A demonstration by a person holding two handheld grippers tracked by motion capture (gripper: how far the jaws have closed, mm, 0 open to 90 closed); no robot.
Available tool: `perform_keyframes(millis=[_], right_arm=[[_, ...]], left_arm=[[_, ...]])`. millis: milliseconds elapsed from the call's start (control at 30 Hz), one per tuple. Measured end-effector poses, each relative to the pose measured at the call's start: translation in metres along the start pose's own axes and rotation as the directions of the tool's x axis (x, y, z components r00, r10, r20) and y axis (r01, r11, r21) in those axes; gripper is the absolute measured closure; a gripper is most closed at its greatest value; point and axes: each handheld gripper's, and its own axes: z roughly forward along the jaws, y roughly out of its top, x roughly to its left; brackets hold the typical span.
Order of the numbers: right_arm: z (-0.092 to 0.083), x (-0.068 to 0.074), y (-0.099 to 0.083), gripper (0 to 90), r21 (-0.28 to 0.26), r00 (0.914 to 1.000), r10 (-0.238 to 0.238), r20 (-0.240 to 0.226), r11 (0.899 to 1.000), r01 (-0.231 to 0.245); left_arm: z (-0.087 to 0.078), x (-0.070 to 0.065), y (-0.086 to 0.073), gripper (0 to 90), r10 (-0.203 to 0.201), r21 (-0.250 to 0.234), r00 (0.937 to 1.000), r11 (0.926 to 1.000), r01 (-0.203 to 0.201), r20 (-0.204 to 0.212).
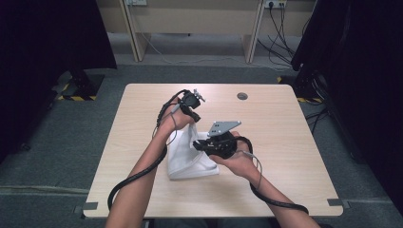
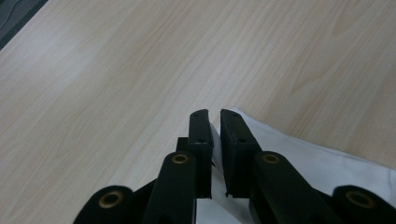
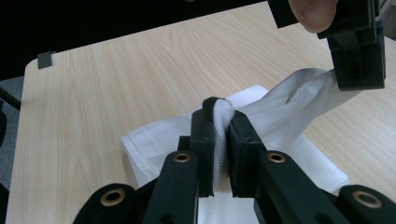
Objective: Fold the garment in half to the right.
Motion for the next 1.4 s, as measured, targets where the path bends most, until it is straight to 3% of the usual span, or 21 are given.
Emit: perform_keyframes(millis=[1400], right_arm=[[0.003, -0.001, -0.017, 82.6, 0.018, 0.9998, 0.02, -0.001, 1.0, -0.02]], left_arm=[[0.014, -0.008, 0.0, 82.6, 0.007, 0.016, 0.9999, 0.9998, -0.007, 0.015]])
